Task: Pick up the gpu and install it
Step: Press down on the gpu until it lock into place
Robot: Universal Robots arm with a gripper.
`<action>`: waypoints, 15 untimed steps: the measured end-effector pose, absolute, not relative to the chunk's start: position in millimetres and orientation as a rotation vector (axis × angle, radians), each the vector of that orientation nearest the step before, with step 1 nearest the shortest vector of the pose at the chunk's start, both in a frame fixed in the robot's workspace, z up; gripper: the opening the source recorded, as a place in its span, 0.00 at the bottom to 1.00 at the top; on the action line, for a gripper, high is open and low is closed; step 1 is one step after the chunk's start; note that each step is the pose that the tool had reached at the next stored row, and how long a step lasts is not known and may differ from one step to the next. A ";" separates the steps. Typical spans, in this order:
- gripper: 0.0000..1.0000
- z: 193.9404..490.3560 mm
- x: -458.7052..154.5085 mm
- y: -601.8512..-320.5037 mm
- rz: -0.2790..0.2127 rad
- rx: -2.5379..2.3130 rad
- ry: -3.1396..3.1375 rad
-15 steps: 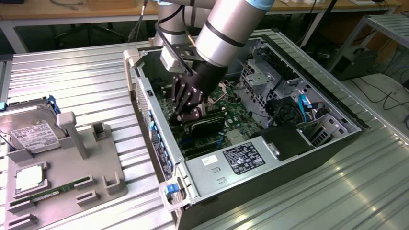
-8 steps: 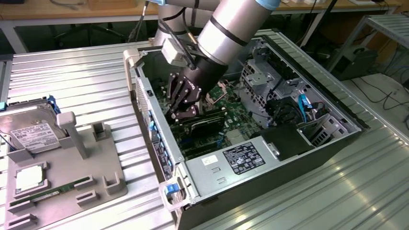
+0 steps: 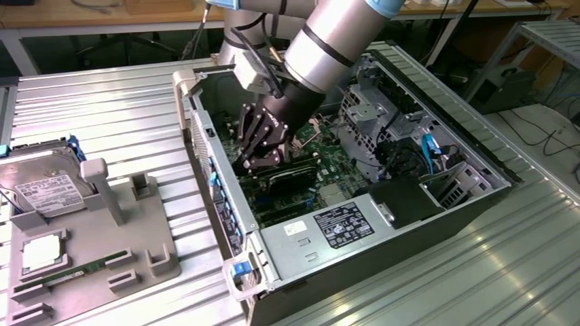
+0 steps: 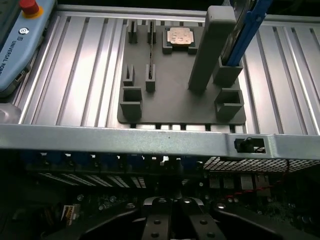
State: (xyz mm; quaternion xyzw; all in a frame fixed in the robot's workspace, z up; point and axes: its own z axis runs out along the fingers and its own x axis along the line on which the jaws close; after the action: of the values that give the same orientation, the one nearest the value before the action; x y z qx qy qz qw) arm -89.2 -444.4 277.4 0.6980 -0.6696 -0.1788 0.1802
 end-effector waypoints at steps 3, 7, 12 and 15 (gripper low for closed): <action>0.11 277.3 -88.7 -442.3 -0.493 1.982 -1.899; 0.11 277.3 -88.7 -441.0 -0.422 2.031 -1.940; 0.11 277.3 -88.7 -440.5 -0.329 2.090 -1.992; 0.11 277.4 -88.7 -439.7 -0.262 2.129 -2.027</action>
State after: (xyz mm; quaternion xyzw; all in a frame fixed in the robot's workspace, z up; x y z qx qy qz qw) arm -88.7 -439.7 277.4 0.7180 -0.6838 -0.0884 0.0952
